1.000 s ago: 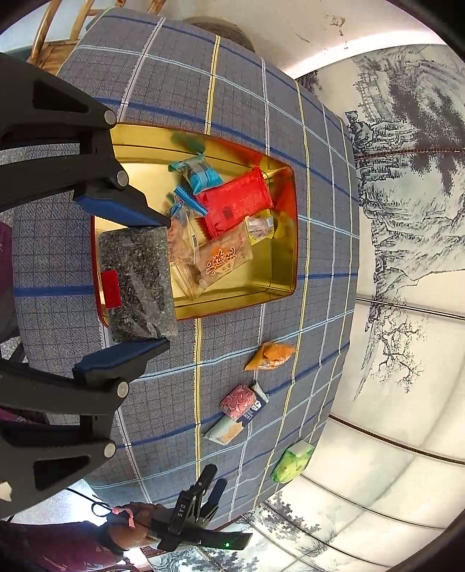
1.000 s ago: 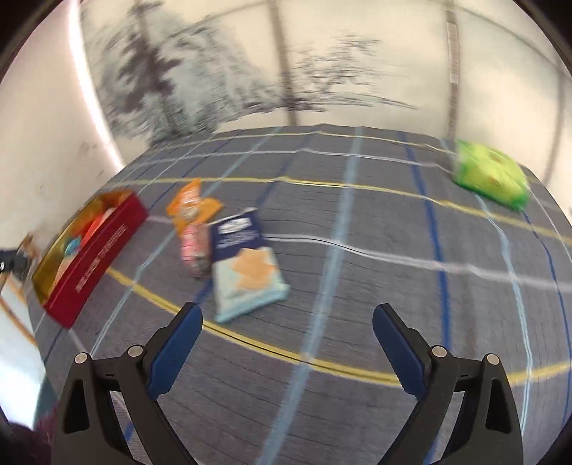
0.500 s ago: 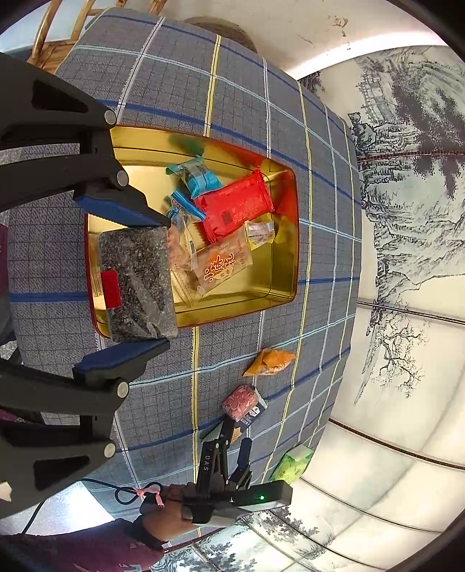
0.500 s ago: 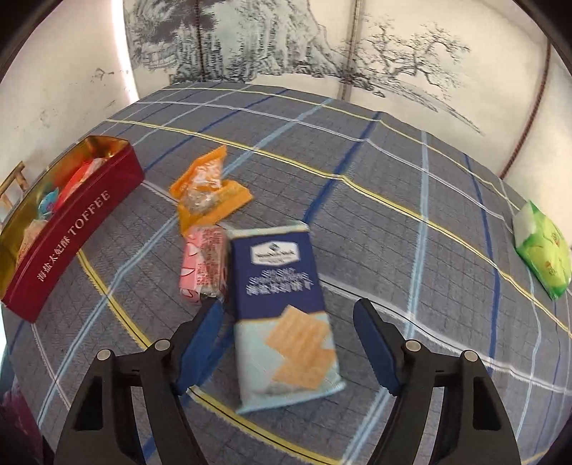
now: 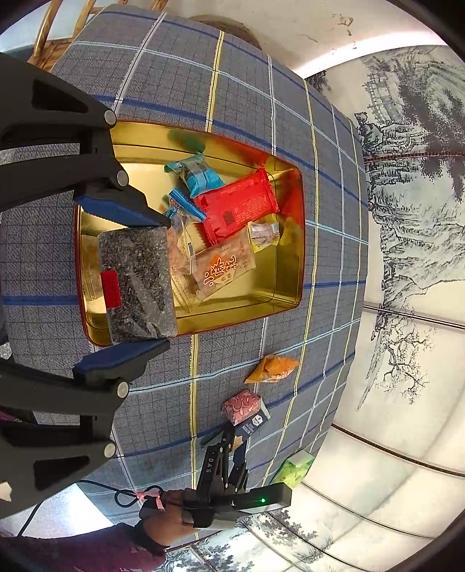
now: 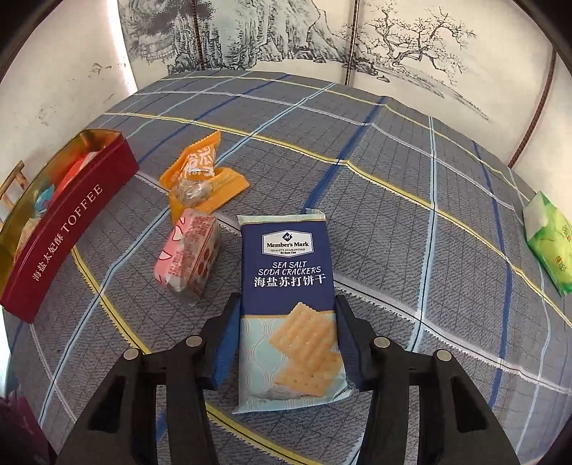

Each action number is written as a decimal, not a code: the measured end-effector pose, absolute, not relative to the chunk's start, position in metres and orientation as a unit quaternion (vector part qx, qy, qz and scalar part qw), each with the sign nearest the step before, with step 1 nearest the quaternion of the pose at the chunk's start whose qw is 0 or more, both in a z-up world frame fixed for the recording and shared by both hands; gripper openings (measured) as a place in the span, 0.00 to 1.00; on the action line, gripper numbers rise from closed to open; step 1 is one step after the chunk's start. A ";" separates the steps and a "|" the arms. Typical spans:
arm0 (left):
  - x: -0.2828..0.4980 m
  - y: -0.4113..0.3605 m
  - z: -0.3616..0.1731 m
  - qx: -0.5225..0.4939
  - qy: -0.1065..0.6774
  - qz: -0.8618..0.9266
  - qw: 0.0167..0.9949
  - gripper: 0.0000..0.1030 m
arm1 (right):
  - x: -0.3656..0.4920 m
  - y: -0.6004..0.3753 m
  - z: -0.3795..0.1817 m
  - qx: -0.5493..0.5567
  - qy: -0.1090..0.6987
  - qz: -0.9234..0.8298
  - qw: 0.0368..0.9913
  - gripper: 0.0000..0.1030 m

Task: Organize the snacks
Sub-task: 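Grasp the blue soda cracker pack with the right gripper while the left gripper holds the block, then lower the grey block into the tin and open the left gripper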

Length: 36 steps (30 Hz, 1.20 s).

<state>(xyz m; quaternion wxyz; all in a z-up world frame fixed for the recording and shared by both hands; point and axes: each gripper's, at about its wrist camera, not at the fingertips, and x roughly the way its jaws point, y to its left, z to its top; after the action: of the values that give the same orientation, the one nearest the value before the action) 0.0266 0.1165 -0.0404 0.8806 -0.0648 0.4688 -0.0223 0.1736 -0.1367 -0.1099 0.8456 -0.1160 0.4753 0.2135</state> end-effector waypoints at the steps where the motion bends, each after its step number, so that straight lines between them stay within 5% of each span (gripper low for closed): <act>1: 0.026 0.117 -0.041 -0.064 0.468 -0.021 0.881 0.54 | 0.172 -0.136 -0.110 -0.119 0.476 0.213 0.845 0.49; 19: 0.020 0.123 -0.037 -0.027 0.444 -0.014 0.896 0.54 | 0.108 -0.276 -0.104 0.047 0.432 0.093 0.896 0.49; 36: 0.135 0.132 -0.055 0.012 0.448 -0.026 0.893 0.54 | 0.102 -0.289 -0.113 0.070 0.426 0.081 0.898 0.49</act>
<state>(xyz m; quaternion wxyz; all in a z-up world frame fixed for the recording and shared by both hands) 0.1351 0.1322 -0.0551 0.8935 0.0123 0.4482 -0.0260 0.1023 -0.2893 -0.1130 0.8981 0.0702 0.4265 0.0811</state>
